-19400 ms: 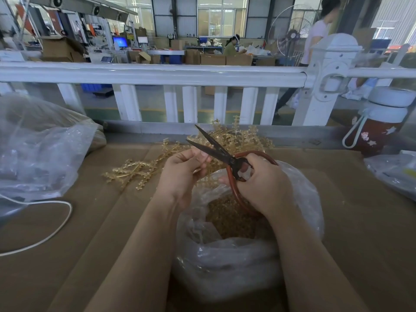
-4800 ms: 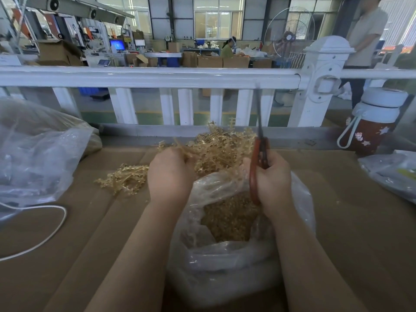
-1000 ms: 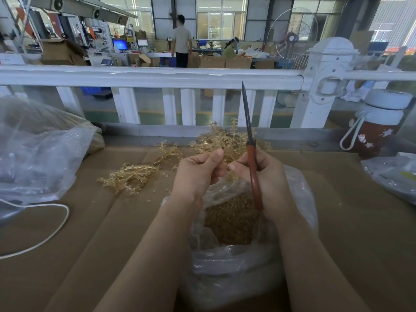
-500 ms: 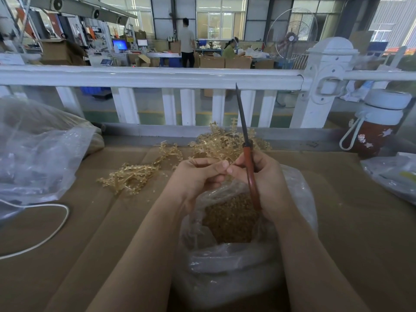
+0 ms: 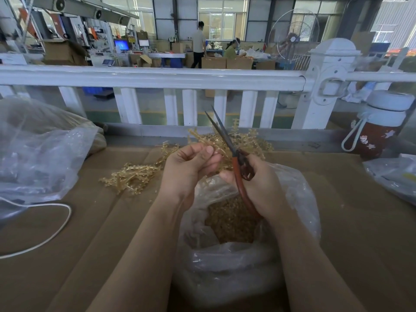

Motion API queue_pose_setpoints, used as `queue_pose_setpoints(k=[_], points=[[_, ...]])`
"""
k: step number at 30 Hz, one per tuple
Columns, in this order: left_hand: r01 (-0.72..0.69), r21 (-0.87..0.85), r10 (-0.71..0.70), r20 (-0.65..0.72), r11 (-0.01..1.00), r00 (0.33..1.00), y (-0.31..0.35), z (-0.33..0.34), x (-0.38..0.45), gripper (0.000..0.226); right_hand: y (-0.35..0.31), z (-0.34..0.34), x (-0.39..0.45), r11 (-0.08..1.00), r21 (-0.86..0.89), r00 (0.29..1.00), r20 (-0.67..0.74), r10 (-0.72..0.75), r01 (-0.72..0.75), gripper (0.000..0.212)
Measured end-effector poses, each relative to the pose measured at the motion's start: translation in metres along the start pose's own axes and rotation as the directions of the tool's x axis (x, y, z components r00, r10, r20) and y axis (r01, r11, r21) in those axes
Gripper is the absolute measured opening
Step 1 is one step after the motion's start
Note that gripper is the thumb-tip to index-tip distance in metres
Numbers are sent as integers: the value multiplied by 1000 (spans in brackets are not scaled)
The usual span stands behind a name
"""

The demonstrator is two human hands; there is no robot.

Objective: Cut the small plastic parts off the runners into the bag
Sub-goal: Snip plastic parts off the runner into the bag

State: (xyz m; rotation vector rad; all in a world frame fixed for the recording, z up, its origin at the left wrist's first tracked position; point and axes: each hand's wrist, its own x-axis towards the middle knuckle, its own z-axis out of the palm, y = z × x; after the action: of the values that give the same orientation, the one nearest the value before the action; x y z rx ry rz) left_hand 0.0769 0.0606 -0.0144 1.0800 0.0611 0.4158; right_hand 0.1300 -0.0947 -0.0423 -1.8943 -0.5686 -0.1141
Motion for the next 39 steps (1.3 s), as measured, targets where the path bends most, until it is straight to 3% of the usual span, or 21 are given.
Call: queue_pose_setpoints(k=[5, 9, 12, 24, 29, 34, 39], points=[[-76, -4, 76, -21, 997, 997, 0, -4, 4, 22, 3, -3, 0, 982, -189, 1000, -14, -19, 16, 60], [-132, 65, 133, -24, 989, 991, -2, -7, 5, 10, 3, -3, -2, 946, -315, 997, 15, -81, 82, 60], [-165, 125, 169, -20, 978, 985, -3, -6, 6, 18, 3, -3, -2, 931, -353, 995, 23, -96, 98, 58], [-180, 94, 182, -13, 979, 983, -3, -8, 5, 12, 0, -2, -4, 900, -423, 992, -20, -123, 103, 57], [-175, 69, 175, 4, 982, 985, -2, -9, 5, 12, 0, -2, -4, 909, -408, 994, -17, -104, 88, 62], [-170, 80, 170, 9, 982, 985, -1, -10, 4, 9, -2, -2, -4, 922, -376, 994, -17, -104, 90, 51], [-171, 68, 171, 4, 983, 985, 1, -10, 2, 10, -2, -2, -5, 937, -338, 995, -18, -99, 87, 59]])
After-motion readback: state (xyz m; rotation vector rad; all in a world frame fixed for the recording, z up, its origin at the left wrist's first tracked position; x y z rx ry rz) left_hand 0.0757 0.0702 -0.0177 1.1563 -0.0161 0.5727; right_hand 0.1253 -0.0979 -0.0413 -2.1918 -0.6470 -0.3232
